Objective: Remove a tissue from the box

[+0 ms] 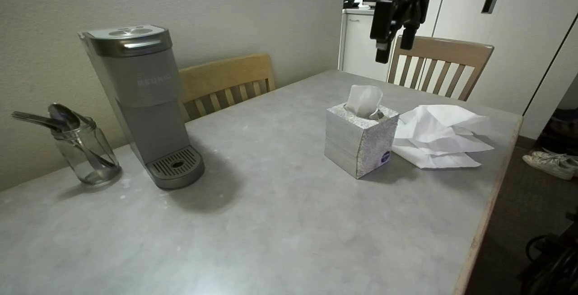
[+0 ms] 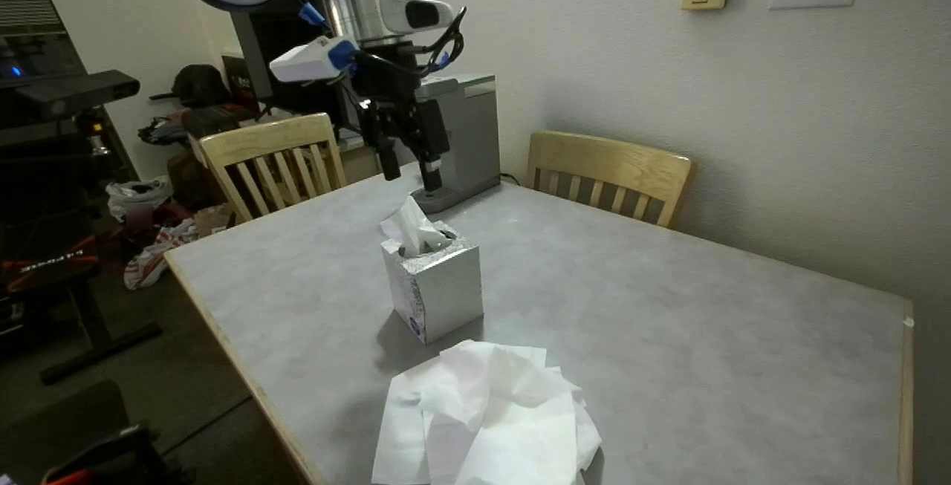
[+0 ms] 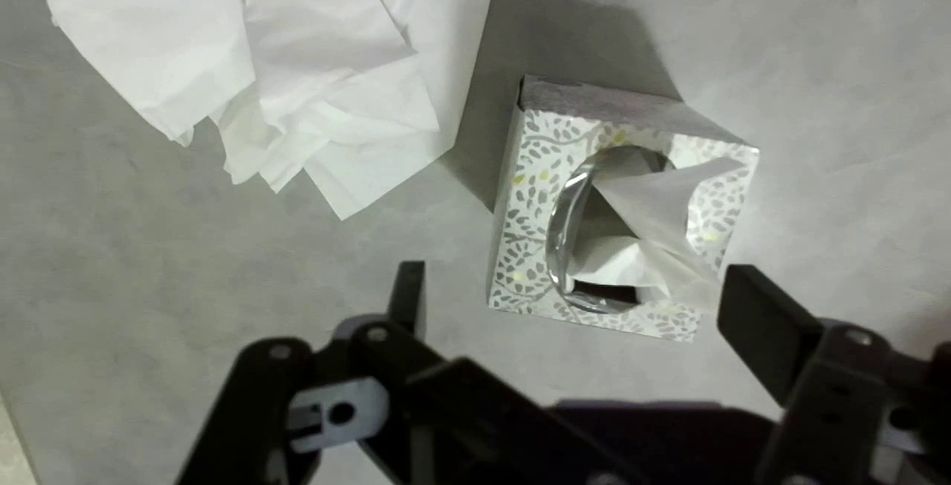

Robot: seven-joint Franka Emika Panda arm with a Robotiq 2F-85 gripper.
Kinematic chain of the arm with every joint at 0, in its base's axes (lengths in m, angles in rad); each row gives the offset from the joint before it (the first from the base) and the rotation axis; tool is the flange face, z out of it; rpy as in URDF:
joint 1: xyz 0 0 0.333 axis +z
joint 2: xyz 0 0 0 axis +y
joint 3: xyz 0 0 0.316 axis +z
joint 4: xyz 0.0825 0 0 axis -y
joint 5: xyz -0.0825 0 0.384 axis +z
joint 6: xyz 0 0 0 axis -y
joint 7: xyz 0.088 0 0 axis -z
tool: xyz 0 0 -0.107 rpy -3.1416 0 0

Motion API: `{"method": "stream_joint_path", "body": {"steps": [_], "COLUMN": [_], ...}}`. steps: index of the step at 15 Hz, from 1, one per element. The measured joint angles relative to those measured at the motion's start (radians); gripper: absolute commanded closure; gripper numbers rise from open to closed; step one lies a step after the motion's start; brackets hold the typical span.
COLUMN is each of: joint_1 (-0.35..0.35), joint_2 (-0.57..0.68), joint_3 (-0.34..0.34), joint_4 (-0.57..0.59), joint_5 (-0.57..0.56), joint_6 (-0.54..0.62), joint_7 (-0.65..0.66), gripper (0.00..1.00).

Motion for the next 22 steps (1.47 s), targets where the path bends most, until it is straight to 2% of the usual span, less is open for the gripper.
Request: {"method": "stream_joint_path", "body": {"steps": [13, 22], "joint_1": [0.003, 0.021], "joint_2": [0.034, 0.053], "joint_3": [0.0, 0.014], "joint_4": [0.002, 0.003], "joint_5": [0.011, 0.011], "joint_6": [0.0, 0.001], "joint_7": [-0.007, 0.107], "gripper": [0.0, 0.0]}}
